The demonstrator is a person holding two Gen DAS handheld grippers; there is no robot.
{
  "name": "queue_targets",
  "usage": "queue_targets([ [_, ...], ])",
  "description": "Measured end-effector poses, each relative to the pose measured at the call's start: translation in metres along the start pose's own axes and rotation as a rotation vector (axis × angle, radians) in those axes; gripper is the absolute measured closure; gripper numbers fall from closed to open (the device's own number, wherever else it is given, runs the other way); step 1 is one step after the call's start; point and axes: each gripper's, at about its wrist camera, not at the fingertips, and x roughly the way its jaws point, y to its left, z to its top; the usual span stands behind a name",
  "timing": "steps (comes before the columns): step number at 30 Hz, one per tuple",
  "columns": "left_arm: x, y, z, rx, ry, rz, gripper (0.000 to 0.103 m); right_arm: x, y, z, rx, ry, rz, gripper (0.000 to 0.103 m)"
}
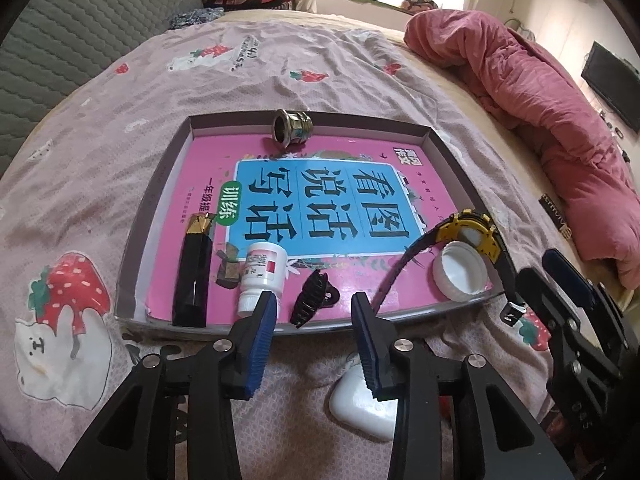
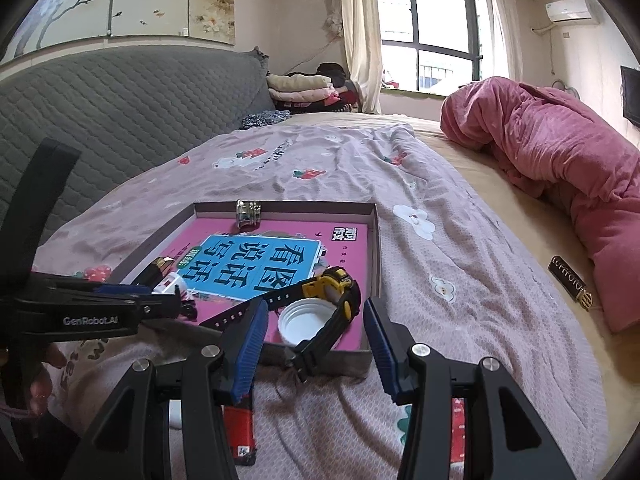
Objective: Organize rigid objects
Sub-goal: 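Open right tool to drop the watch by the cap while left tool releases the clip on the book, then move left tool to the white earbud case while right tool approaches the red lighter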
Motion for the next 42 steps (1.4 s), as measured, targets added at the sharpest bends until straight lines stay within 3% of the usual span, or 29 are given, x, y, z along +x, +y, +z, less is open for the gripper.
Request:
queue_targets([
  [16, -0.024, -0.002, -0.02, 0.028, 0.01, -0.028, 0.062, -0.009, 0.028, -0.023, -0.066, 0.141, 0.092, 0.053],
  [25, -0.021, -0.017, -0.038, 0.095, 0.051, -0.069, 0.062, -0.007, 0.033, -0.038, -0.089, 0.232, 0.111, 0.053],
  [29, -0.015, -0.019, -0.045, 0.121, 0.078, -0.072, 0.05, -0.003, 0.036, -0.045, -0.101, 0.269, 0.116, 0.053],
  [42, -0.006, -0.03, -0.054, 0.174, 0.117, -0.104, 0.049, 0.023, 0.039, -0.056, -0.093, 0.326, 0.099, 0.053],
])
